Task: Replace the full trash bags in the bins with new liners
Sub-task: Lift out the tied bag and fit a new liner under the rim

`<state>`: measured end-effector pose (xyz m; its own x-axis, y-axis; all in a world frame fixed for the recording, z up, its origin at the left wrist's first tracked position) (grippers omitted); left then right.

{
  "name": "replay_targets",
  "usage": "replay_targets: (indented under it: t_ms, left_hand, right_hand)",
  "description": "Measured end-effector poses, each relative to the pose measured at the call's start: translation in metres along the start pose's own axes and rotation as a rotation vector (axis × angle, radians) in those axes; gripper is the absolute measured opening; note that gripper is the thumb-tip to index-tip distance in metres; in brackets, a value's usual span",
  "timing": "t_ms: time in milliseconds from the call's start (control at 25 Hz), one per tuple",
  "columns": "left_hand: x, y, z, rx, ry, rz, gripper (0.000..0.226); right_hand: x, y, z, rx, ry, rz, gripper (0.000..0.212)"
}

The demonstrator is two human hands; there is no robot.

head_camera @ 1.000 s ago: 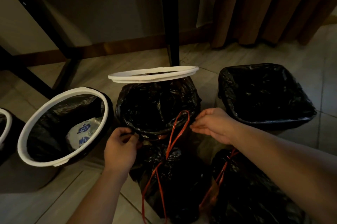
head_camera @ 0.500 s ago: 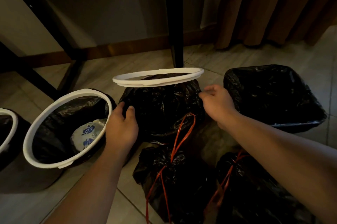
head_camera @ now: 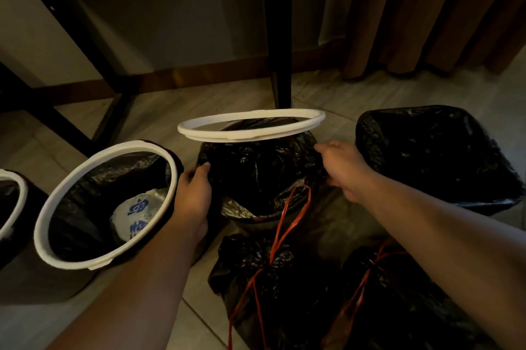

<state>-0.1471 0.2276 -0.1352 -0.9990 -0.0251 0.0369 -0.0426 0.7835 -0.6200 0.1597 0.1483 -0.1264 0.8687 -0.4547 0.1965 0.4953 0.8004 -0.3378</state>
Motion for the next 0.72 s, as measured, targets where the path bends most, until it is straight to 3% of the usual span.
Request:
replay_targets:
  t_ms: [160, 360, 520, 640, 720]
  left_hand:
    - [-0.002, -0.011, -0.021, -0.279, 0.312, -0.106, 0.055]
    - [-0.022, -0.02, -0.089, -0.837, 0.899, -0.29, 0.029]
    - [-0.044, 0.021, -0.125, -0.714, 1.178, -0.226, 0.031]
    - [-0.061, 0.033, -0.131, -0.728, 1.164, -0.004, 0.025]
    - [-0.063, 0.04, -0.138, -0.78, 1.138, 0.007, 0.018]
  right_hand:
    - [0.013, 0.001, 0.024, 0.232, -0.281, -0.13, 0.015]
    - [0.005, 0.011, 0.032, 0.373, -0.367, -0.076, 0.041]
    - [0.003, 0.022, 0.037, 0.486, -0.423, -0.097, 0.035]
    - [0.005, 0.028, 0.052, 0.591, -0.365, -0.176, 0.03]
    - [0.007, 0.033, 0.071, 0.644, -0.301, -0.252, 0.037]
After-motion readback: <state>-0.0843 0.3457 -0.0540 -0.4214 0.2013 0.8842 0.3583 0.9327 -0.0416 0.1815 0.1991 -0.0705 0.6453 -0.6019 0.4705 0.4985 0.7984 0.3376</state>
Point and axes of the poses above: each hand's wrist, its own y-axis towards the middle knuckle, its own x-axis out of the back of the hand, z = x × y, the point moved 6 cm from there along y, towards the middle knuckle, and after that the axes turned 9 degrees about x, right-handed, at the moved point
